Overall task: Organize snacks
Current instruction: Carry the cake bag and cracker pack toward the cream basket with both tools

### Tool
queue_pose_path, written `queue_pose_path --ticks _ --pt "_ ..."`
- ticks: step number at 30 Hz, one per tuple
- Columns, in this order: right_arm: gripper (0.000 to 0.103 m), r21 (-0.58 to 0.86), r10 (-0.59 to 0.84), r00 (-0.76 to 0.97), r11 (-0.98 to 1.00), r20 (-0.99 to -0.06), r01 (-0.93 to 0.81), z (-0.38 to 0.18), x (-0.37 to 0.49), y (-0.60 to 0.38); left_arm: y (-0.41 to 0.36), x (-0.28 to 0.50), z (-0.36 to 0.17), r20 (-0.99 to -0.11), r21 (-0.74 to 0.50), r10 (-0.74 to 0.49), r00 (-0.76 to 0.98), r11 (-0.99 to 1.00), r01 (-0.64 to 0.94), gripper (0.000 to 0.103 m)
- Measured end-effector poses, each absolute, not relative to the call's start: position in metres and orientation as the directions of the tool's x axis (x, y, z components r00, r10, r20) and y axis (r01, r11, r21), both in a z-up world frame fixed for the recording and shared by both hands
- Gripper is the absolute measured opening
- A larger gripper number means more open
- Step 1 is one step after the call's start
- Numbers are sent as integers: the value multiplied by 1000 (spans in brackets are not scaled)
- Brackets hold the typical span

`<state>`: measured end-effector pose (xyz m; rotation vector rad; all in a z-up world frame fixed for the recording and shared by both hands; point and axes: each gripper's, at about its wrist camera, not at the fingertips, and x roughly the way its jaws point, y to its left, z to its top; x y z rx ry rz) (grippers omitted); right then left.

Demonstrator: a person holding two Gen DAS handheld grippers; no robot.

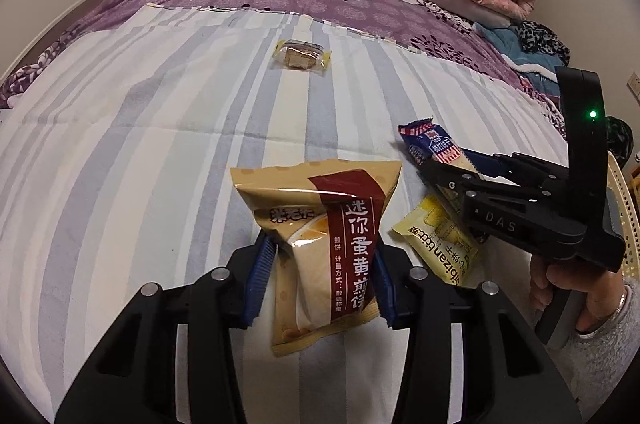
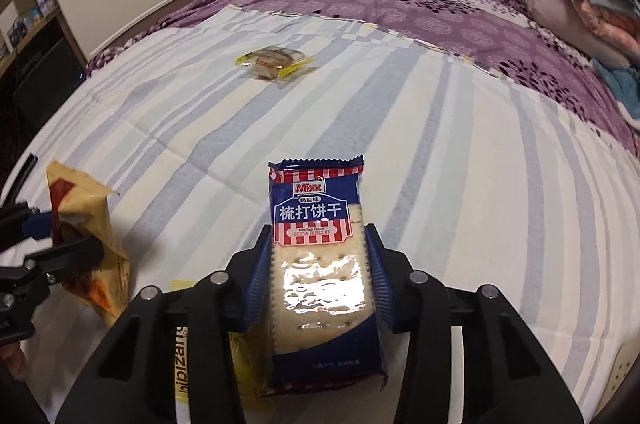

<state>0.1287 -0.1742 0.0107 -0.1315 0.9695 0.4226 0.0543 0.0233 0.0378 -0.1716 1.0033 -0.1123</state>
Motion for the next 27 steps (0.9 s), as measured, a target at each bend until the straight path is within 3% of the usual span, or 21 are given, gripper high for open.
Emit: queue_pose_path --ticks 27 --pt "43 215 338 709 941 -618 -261 108 45 -260 -18 27 102 -749 -163 -204 631 979 124 45"
